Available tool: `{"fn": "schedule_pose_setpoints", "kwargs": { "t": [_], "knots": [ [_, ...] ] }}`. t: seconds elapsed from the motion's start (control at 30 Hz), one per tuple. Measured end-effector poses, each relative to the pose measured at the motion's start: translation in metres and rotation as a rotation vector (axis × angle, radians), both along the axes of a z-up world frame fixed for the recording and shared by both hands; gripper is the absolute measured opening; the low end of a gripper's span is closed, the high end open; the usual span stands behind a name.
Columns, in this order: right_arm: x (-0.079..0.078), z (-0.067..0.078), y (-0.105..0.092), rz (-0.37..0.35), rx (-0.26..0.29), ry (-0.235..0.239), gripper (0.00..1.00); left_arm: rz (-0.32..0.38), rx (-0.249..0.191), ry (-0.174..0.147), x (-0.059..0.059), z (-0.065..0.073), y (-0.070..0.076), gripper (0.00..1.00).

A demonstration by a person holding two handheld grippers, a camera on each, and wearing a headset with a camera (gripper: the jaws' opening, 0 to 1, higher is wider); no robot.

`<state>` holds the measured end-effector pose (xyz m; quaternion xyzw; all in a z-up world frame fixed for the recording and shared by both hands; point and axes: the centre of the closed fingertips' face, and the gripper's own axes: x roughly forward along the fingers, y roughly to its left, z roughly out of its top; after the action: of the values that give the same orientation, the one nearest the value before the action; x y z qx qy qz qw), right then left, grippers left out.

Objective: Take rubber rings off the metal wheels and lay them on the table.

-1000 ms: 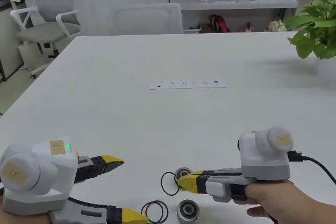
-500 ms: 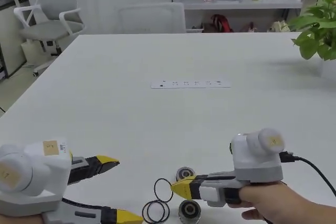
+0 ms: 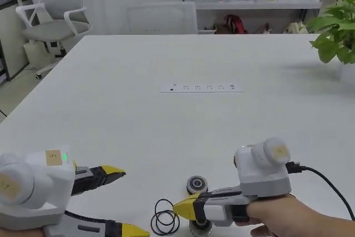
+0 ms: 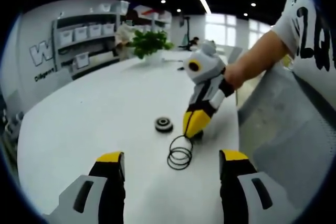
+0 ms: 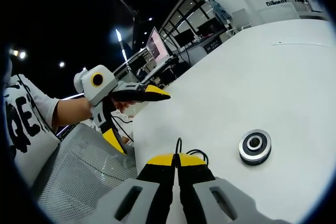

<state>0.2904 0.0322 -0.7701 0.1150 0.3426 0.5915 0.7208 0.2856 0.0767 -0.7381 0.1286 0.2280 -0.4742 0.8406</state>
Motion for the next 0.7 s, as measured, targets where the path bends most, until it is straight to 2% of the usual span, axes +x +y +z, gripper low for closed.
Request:
{"fn": "schedule_pose_setpoints", "kwargs": {
  "t": [0.37,0.7],
  "knots": [
    [-0.01,-0.013,0.005,0.041,-0.048,0.012,0.0,-0.007,0.011,0.007,-0.003,-0.002,0.0,0.74],
    [-0.002,-0.019,0.001,0.027,-0.092,-0.051,0.02,-0.014,0.021,0.011,-0.003,-0.005,-0.001,0.74]
  ]
}}
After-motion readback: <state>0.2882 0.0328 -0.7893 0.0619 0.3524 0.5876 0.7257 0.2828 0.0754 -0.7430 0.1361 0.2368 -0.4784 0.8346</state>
